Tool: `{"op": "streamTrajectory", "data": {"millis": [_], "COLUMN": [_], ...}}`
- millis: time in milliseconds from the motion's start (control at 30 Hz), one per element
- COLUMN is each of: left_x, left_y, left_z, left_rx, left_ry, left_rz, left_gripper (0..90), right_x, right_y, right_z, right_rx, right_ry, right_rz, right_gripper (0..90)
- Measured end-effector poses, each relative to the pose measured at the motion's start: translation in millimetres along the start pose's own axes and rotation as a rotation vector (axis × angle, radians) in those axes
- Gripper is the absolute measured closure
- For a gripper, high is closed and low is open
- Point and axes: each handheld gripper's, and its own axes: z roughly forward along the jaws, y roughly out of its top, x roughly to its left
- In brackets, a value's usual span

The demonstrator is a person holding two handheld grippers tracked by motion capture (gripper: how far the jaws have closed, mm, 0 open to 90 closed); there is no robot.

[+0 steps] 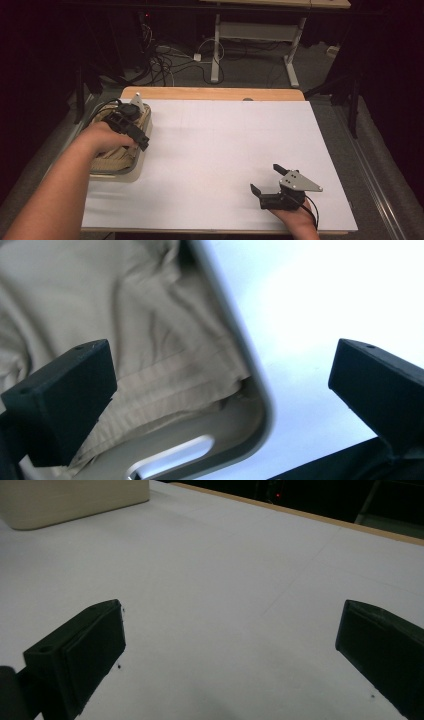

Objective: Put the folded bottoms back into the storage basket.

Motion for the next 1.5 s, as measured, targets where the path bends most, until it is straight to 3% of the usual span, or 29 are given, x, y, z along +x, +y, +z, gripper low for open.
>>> {"op": "streamTrajectory", "data": {"millis": [300, 633, 867, 1100, 1333, 1500], "left_x": [-41.3, -72.1, -84.6, -93.7, -99.1, -99.8], "left_y": [24.1, 39.8, 45.8, 40.8, 26.6, 8.4], "left_z": [8.7, 50.9, 76.7, 103.8, 127.8, 141.8], "left_rx": [-0.017, 0.003, -0.028, -0.146, -0.329, -0.494], "left_ry": [-0.008, -0.027, -0.033, -0.033, -0.105, -0.169], "left_rz": [0.101, 0.188, 0.204, 0.243, 0.252, 0.243], "left_gripper": [0.0, 0.0, 0.0, 0.0, 0.0, 0.0], "right_x": [-0.4, 0.0, 0.4, -0.9, 0.4, 1.7], "right_y": [-0.1, -0.5, -1.4, -2.7, -4.3, -5.1], "right_z": [-0.1, -0.1, 0.0, -0.5, 0.2, 0.0], "right_rx": [-0.001, 0.000, 0.002, 0.004, 0.009, 0.002], "right_ry": [-0.003, 0.001, 0.001, -0.007, -0.005, -0.005], "right_rz": [0.000, -0.002, -0.002, 0.006, 0.002, 0.001], "right_gripper": [0.7, 0.7, 0.7, 0.7, 0.7, 0.7]}}
